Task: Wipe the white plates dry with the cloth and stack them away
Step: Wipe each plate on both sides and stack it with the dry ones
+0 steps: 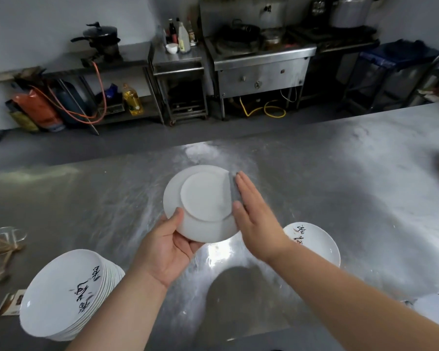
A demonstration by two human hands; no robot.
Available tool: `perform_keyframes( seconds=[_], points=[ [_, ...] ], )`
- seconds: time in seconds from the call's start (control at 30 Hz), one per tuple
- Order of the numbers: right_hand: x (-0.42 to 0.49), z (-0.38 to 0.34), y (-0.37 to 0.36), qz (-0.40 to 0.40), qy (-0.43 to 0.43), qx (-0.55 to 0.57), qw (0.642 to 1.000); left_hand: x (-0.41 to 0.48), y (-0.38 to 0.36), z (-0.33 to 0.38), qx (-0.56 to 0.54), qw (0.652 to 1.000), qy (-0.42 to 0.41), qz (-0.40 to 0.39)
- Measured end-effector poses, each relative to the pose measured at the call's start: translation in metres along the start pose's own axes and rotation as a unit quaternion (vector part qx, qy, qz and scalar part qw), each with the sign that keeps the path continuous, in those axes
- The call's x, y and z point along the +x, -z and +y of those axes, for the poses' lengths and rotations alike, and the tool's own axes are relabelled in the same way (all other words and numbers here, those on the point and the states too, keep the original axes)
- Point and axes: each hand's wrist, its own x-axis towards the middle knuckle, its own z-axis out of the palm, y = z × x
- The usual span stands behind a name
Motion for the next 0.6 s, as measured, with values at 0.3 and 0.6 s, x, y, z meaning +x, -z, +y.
perform_keyframes(
  seconds=[0.3,0.6],
  points=[
    [-0.017,0.008,-0.011,-0.064,-0.046,-0.08,0.994,0.007,0.005,-0.022,0.001,1.0,-0.005,0.011],
    [-0.064,0.007,-0.037,-0.094,-0.012,-0.273,0.957,0.028,-0.031,-0.048,0.008,0.997,0.059,0.047]
  ],
)
